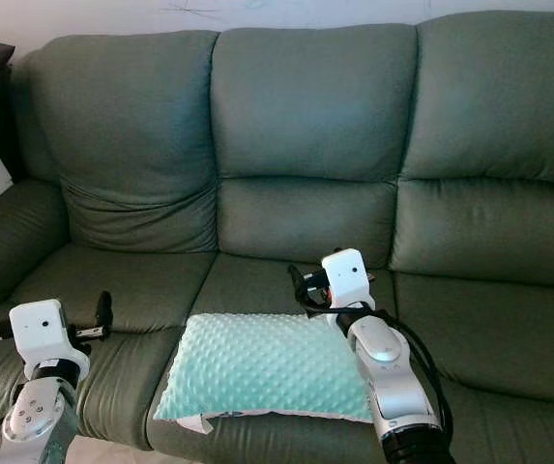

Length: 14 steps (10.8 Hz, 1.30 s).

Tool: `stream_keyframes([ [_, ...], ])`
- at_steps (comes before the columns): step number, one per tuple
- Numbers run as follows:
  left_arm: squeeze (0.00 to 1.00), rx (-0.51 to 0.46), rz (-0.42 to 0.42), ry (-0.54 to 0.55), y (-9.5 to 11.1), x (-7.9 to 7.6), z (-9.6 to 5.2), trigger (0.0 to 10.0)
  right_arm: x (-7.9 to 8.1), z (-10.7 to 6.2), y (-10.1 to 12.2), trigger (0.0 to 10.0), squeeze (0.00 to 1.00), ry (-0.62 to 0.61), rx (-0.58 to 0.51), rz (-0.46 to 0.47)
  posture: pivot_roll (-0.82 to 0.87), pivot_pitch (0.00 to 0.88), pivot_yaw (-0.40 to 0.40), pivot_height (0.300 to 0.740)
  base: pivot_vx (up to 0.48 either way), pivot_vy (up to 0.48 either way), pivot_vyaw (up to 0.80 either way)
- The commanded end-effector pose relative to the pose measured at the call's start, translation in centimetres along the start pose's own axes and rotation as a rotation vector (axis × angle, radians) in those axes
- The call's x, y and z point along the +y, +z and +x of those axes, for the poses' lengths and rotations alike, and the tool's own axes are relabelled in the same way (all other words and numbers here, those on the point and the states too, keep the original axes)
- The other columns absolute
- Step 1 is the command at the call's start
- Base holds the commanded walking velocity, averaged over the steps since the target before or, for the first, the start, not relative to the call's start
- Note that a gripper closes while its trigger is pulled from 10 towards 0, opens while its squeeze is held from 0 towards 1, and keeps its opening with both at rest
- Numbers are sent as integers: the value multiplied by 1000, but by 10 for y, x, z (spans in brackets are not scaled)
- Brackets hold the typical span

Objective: Move the pillow to the sofa

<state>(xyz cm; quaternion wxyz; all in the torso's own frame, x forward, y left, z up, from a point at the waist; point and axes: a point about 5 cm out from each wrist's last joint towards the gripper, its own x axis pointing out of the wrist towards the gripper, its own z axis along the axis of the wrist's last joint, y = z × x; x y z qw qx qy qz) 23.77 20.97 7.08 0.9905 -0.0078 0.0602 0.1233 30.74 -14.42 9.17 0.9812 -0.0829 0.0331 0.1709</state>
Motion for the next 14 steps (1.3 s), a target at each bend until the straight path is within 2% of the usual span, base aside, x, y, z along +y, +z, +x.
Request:
stream_keyframes([
  [1,0,-8,-5,15,4,3,2,10000,1,3,5,10000,0,5,-13,11,-228,0,85,740,-259,0,0],
  [11,0,0,8,15,3,5,3,10000,2,5,7,10000,0,3,-17,17,-224,0,88,740,-250,0,0],
  [14,0,-2,12,16,4,5,4,10000,2,7,10,10000,0,4,-27,6,-225,0,88,740,0,0,0],
])
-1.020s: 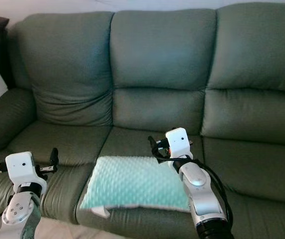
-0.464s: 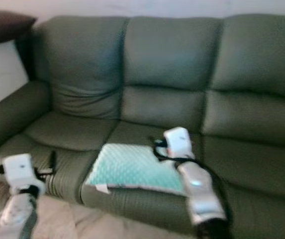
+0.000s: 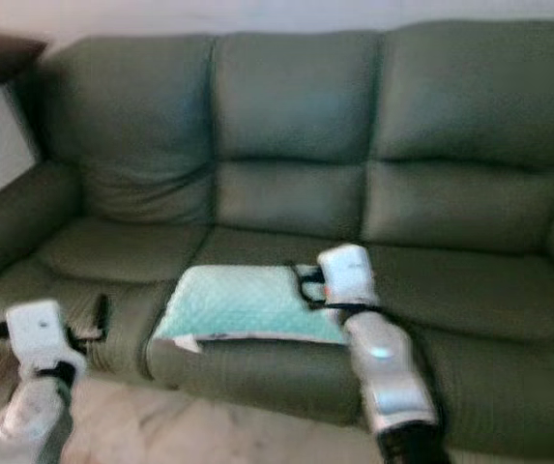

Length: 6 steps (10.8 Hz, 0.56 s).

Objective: Move the pillow to the sofa

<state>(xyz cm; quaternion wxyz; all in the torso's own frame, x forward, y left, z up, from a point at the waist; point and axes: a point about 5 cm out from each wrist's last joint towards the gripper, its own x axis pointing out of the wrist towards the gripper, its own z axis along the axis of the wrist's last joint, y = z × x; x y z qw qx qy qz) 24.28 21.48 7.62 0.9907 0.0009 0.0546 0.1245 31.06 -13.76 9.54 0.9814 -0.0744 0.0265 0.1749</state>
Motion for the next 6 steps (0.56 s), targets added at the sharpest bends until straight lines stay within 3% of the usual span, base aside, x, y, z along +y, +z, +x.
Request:
stream_keyframes([
  [1,0,8,-6,7,-1,1,-1,10000,-3,3,5,10000,0,-2,-15,-12,-225,0,87,740,0,0,0],
  [6,0,20,-23,27,-1,1,1,10000,-2,8,7,10000,0,13,-18,-37,-223,0,81,740,0,0,800],
])
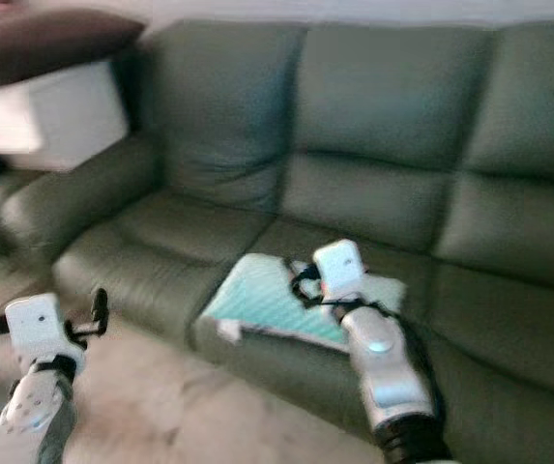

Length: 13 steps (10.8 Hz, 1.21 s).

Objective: Move the pillow to the sofa

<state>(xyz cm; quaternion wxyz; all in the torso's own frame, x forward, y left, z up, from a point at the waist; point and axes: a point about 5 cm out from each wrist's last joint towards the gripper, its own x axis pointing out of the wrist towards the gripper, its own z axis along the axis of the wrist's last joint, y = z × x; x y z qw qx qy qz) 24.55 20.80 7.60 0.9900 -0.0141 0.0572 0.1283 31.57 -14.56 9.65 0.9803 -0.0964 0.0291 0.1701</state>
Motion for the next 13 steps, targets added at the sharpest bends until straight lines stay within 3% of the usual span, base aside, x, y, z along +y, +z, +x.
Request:
stream_keyframes([
  [1,0,11,17,36,0,9,1,10000,7,6,8,10000,0,23,-32,4,-222,0,82,740,0,0,800],
  [8,0,23,7,78,0,20,2,10000,12,10,9,10000,0,47,-45,-7,-214,0,86,740,0,0,800],
  [13,0,60,-5,141,-14,33,-8,10000,17,17,12,10000,0,74,-54,-18,-192,0,71,740,0,0,800],
])
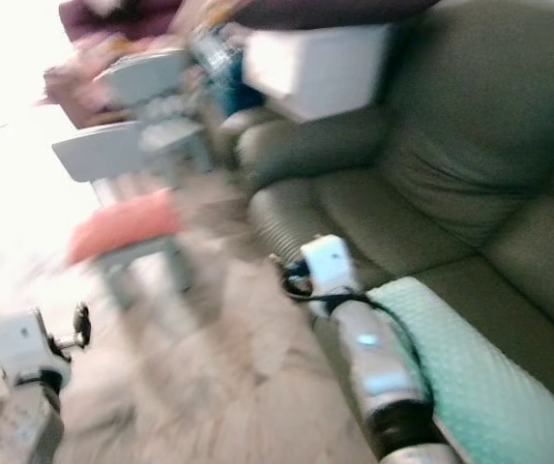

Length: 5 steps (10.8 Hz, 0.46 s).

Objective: Move the pillow to the sofa

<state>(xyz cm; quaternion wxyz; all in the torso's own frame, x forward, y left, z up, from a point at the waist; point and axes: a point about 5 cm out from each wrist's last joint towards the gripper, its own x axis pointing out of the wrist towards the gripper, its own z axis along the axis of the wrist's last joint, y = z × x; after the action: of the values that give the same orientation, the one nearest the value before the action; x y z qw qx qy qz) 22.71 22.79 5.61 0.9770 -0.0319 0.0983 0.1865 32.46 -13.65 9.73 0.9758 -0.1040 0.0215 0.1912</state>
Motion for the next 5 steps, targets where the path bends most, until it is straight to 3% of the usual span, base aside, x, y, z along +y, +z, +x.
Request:
stream_keyframes([
  [1,0,-21,-6,39,5,8,2,10000,12,9,12,10000,0,44,-47,-8,-191,0,67,740,0,0,800],
  [2,0,-25,0,35,5,6,2,10000,12,11,15,10000,0,56,-57,-5,-189,0,60,740,0,0,800],
  [5,0,-43,-8,32,6,5,1,10000,19,21,18,10000,0,89,-64,29,-139,0,12,740,0,0,0],
])
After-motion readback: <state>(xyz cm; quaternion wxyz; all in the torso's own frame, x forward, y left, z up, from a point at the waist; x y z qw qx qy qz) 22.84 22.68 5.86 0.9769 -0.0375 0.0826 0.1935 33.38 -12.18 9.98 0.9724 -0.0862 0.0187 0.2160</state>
